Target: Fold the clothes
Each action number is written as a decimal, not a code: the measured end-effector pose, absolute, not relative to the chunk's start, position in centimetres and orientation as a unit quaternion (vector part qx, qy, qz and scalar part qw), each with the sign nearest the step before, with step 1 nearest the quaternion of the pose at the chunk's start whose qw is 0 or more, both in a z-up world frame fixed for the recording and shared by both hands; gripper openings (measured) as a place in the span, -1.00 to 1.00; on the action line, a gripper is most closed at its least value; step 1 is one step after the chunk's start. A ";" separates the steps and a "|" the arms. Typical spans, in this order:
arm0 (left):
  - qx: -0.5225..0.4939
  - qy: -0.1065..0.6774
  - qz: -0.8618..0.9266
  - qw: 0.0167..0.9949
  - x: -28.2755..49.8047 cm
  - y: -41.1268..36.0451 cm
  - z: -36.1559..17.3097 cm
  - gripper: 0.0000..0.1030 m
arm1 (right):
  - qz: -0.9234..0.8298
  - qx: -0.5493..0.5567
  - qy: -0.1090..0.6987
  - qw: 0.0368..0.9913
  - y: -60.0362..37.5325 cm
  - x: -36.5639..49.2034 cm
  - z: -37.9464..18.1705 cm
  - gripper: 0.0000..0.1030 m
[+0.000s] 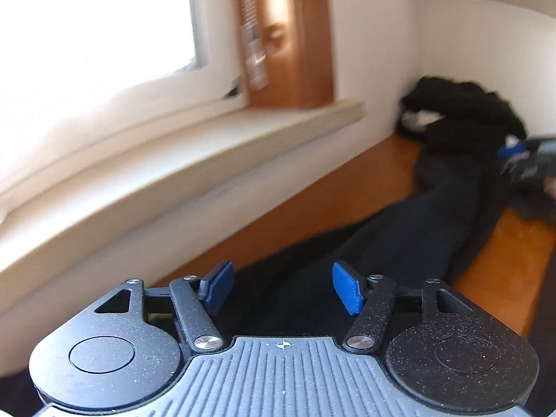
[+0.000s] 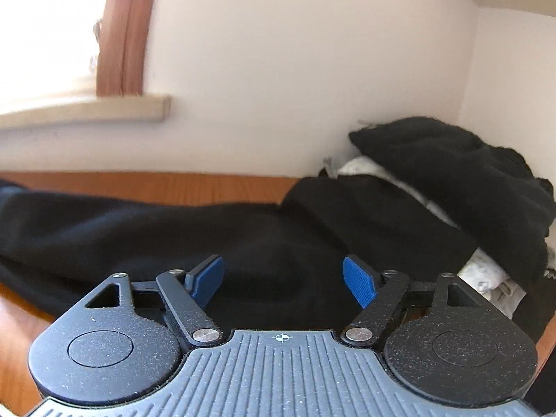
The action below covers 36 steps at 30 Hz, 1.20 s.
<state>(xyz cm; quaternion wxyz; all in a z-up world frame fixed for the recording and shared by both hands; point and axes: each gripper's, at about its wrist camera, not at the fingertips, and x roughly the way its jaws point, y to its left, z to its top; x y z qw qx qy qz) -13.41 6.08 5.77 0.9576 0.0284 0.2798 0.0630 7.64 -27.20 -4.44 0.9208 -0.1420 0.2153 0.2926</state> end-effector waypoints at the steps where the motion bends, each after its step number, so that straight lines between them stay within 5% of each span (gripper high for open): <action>1: 0.026 0.278 0.051 0.959 -12.4 5.4 6.1 0.36 | 0.294 -0.135 0.226 0.919 -27.3 8.1 -4.7 0.47; 11: -0.020 0.297 -0.064 0.953 -4.1 -0.2 6.0 0.44 | 0.294 -0.089 0.227 0.924 -28.5 8.7 -5.1 0.46; 13: -0.023 0.308 -0.073 0.948 -3.3 -0.5 5.6 0.23 | 0.294 -0.096 0.225 0.924 -28.3 8.6 -5.2 0.46; 17: -0.025 0.334 -0.078 0.939 -1.7 -0.3 4.7 -0.94 | 0.306 -0.106 0.216 0.921 -28.2 8.3 -5.0 0.46; 22: -0.021 0.162 0.076 0.984 -3.6 1.6 9.0 -0.85 | 0.309 -0.087 0.203 0.925 -29.1 8.1 -4.7 0.46; 24: 0.010 0.196 0.095 0.976 -2.3 1.9 9.1 -0.04 | 0.308 -0.083 0.202 0.926 -29.2 8.2 -4.6 0.46; 26: 0.018 0.215 0.105 0.971 -1.9 2.3 8.4 0.26 | 0.308 -0.086 0.206 0.925 -29.1 8.3 -4.6 0.46; 34: 0.039 0.250 0.105 0.962 -4.4 3.3 6.3 0.37 | 0.309 -0.100 0.213 0.921 -28.7 8.5 -4.6 0.46; 36: 0.048 0.254 0.093 0.961 -6.2 3.3 6.4 0.23 | 0.308 -0.101 0.213 0.922 -28.7 8.5 -4.6 0.46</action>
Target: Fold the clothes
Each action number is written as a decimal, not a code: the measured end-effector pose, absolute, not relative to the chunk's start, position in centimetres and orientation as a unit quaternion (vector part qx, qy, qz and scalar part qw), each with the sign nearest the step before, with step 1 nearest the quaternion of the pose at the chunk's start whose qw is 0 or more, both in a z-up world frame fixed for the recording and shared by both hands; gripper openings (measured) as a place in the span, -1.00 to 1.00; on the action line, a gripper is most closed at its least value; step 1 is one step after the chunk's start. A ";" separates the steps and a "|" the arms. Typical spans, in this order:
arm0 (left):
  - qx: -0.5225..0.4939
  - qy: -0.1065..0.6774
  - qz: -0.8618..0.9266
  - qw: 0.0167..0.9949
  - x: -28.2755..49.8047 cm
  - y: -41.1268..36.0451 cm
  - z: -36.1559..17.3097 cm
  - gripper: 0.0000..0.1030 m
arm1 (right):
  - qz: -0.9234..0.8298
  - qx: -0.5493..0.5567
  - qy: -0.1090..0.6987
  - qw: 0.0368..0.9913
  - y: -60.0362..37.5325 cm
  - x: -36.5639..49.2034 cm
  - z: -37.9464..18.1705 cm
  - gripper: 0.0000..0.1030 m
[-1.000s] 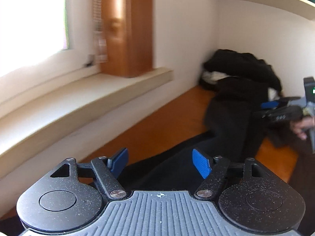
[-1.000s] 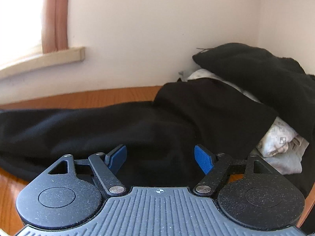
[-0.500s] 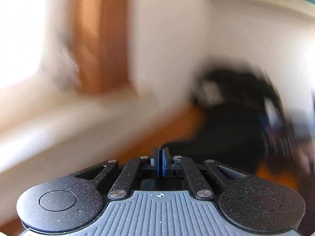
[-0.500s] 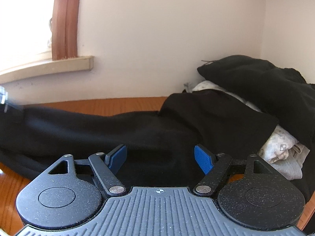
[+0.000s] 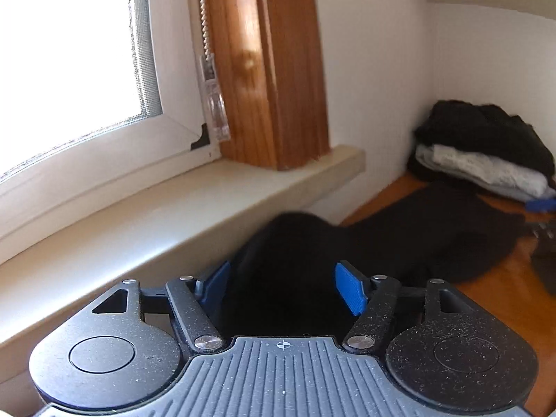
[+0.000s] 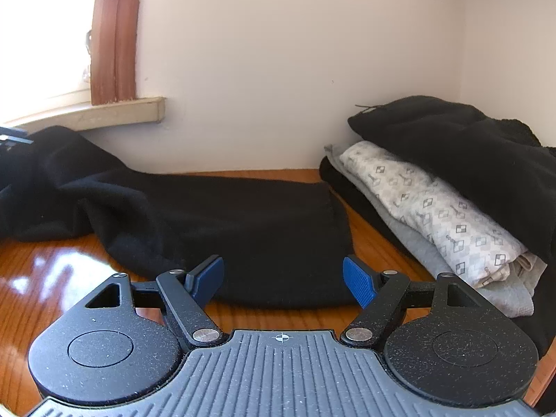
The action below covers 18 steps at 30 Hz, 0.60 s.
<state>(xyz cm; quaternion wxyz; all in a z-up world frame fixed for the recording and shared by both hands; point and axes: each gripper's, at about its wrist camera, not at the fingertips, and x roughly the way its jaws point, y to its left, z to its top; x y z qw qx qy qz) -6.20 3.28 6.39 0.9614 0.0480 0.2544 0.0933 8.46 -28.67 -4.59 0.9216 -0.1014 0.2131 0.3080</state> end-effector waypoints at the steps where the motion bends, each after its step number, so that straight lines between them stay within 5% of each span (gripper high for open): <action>1: 0.050 0.259 0.082 0.961 -7.0 3.0 6.4 0.09 | 0.308 -0.102 0.213 0.922 -28.7 8.4 -4.6 0.46; 2: 0.051 0.264 0.068 0.961 -7.8 2.7 6.3 -0.20 | 0.307 -0.103 0.212 0.922 -28.6 8.4 -4.6 0.46; 3: 0.051 0.267 0.052 0.961 -8.7 2.3 6.2 -0.27 | 0.307 -0.104 0.212 0.922 -28.6 8.4 -4.6 0.46; 7: 0.065 0.288 0.019 0.955 -10.7 0.2 4.7 -0.27 | 0.305 -0.106 0.213 0.922 -28.5 8.5 -4.6 0.46; 10: 0.104 0.297 0.029 0.949 -11.2 -0.9 3.1 0.02 | 0.303 -0.109 0.213 0.923 -28.5 8.5 -4.7 0.46; 13: 0.117 0.303 0.048 0.944 -10.9 -0.9 2.0 0.06 | 0.299 -0.115 0.215 0.923 -28.3 8.5 -4.7 0.46; 14: 0.110 0.303 0.049 0.945 -10.9 -0.5 1.9 -0.09 | 0.298 -0.118 0.216 0.922 -28.2 8.5 -4.7 0.46; 15: 0.100 0.301 0.048 0.947 -10.9 0.0 1.8 -0.55 | 0.297 -0.121 0.217 0.922 -28.1 8.5 -4.8 0.46; 16: 0.090 0.300 0.046 0.949 -10.9 0.5 1.7 -0.77 | 0.295 -0.126 0.219 0.921 -28.0 8.5 -4.8 0.46; 18: 0.058 0.286 0.044 0.955 -11.6 1.8 1.8 -0.83 | 0.285 -0.137 0.224 0.922 -27.6 8.5 -4.9 0.46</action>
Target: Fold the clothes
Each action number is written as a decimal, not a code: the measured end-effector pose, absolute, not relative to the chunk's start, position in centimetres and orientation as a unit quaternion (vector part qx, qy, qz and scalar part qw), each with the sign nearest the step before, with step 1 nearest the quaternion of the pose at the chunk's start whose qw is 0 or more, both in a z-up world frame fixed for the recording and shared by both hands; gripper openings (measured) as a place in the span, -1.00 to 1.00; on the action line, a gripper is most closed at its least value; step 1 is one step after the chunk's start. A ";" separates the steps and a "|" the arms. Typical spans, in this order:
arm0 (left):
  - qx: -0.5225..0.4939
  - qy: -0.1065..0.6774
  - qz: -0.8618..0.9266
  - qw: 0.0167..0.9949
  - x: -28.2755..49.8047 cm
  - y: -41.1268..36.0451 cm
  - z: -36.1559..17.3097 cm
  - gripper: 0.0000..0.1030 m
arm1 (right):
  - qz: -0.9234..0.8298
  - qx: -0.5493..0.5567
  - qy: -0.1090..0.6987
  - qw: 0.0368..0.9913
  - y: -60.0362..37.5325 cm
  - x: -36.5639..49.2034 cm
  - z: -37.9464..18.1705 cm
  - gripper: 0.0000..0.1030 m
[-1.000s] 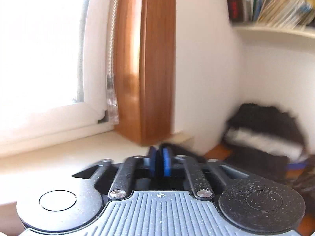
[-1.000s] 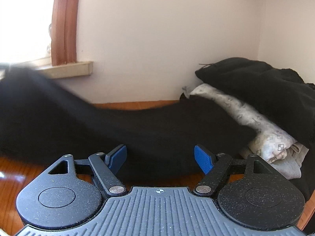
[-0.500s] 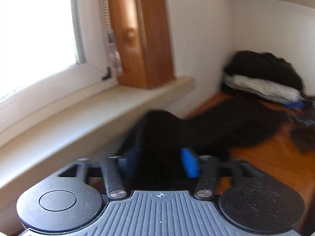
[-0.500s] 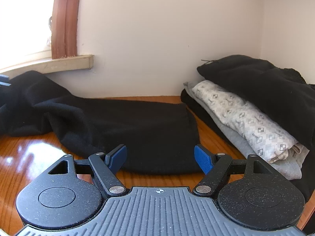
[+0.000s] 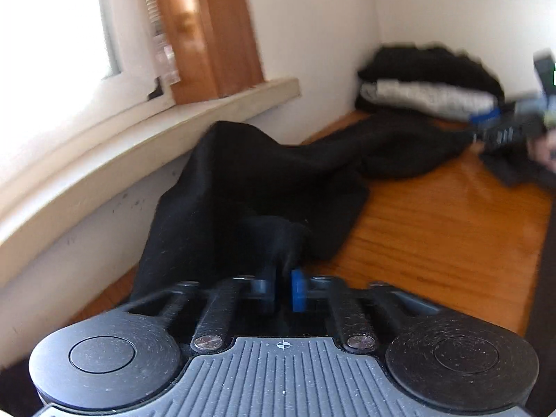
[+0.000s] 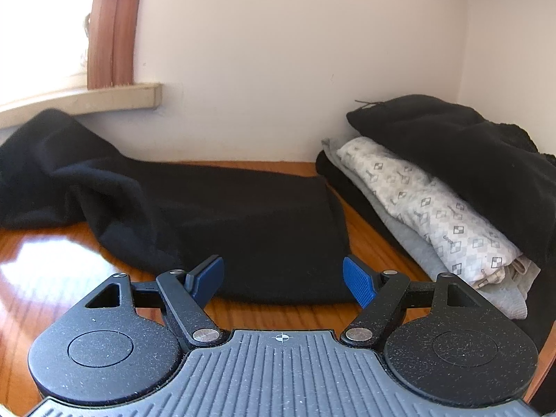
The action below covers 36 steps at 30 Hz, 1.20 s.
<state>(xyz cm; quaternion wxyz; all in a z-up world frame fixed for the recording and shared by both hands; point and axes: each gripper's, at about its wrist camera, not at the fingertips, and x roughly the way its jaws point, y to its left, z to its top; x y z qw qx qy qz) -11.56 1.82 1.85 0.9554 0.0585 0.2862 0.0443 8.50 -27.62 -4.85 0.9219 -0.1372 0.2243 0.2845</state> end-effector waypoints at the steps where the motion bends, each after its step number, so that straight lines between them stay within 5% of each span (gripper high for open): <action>1: 0.045 0.279 0.046 0.958 -12.0 2.6 2.0 -0.83 | 0.272 -0.147 0.227 0.923 -27.4 8.5 -4.9 0.46; 17: 0.027 0.241 0.029 0.970 -13.9 3.9 2.0 -0.83 | 0.185 -0.158 0.279 0.929 -33.5 7.1 -4.1 0.52; 28: 0.053 0.224 0.012 0.973 -14.1 2.6 2.3 -0.83 | 0.202 0.060 0.368 0.906 -30.1 14.9 -4.4 0.28; 30: 0.057 0.224 0.011 0.973 -14.1 2.5 2.3 -0.83 | 0.197 0.043 0.365 0.909 -29.2 15.4 -4.5 0.11; 31: 0.058 0.224 0.011 0.973 -14.1 2.4 2.4 -0.83 | 0.195 0.030 0.363 0.910 -28.8 15.5 -4.5 -0.45; 32: 0.059 0.225 0.010 0.973 -14.1 2.4 2.7 -0.83 | 0.198 0.022 0.362 0.911 -28.7 15.4 -4.6 -0.81; 36: 0.059 0.220 -0.002 0.974 -14.3 2.1 4.3 -0.83 | 0.220 0.006 0.333 0.917 -29.4 14.7 -3.1 -0.82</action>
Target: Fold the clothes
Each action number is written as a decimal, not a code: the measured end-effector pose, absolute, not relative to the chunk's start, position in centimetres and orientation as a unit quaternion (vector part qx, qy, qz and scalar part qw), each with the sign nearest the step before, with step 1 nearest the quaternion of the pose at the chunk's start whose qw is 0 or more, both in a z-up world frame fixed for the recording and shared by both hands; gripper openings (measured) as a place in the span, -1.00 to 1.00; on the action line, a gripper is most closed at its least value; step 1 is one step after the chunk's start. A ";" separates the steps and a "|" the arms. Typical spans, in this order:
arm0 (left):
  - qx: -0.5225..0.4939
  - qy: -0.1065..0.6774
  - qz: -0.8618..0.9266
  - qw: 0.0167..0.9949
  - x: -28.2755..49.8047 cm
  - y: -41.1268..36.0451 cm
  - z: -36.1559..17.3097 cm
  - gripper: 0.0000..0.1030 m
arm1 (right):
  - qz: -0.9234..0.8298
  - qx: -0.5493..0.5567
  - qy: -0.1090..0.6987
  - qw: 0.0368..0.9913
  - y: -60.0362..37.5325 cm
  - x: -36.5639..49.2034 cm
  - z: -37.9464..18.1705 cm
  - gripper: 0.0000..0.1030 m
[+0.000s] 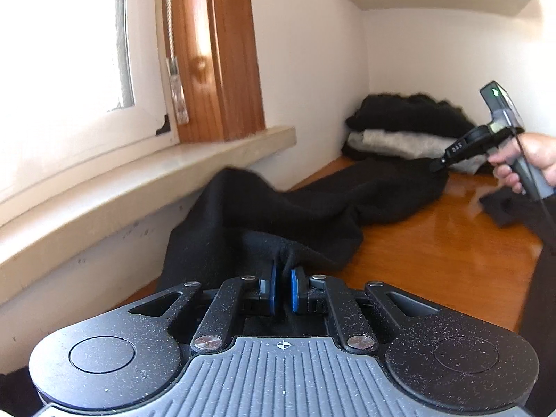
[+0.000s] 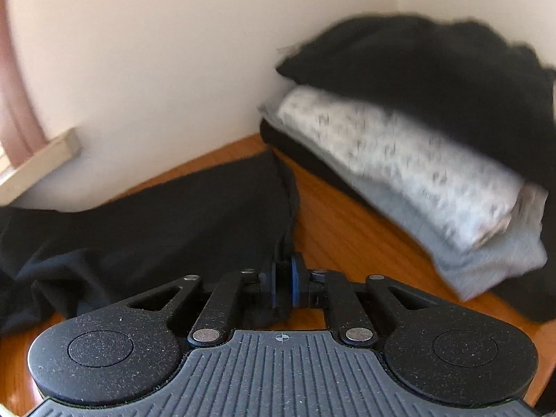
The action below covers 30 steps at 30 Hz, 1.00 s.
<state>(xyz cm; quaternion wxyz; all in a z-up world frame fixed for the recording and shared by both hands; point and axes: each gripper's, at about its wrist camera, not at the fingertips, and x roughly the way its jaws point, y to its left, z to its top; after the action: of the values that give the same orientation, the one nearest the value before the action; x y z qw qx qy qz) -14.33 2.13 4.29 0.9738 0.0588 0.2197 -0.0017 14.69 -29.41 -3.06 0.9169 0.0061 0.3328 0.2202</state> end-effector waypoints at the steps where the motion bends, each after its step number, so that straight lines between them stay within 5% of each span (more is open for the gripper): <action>1: 0.062 0.216 -0.004 0.974 -14.5 2.0 4.9 -0.84 | 0.222 0.004 0.319 0.922 -29.8 14.5 -2.1 -0.82; 9: 0.090 0.212 -0.031 0.973 -16.6 0.2 8.8 -0.85 | 0.193 -0.021 0.228 0.954 -33.8 13.0 6.2 -0.83; 15: 0.072 0.215 0.006 0.974 -16.4 1.3 8.7 -0.85 | 0.185 -0.033 0.216 0.958 -33.5 13.6 7.2 -0.83; 30: 0.025 0.159 0.056 0.985 -20.8 5.8 14.4 -0.88 | 0.240 -0.055 0.076 0.966 -21.9 14.7 17.8 -0.84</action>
<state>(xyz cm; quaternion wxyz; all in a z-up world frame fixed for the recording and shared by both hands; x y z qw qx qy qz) -20.76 5.79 14.40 0.9853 0.0249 0.1594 0.0556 14.66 -21.94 17.81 0.9662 -0.0553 0.0758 0.2403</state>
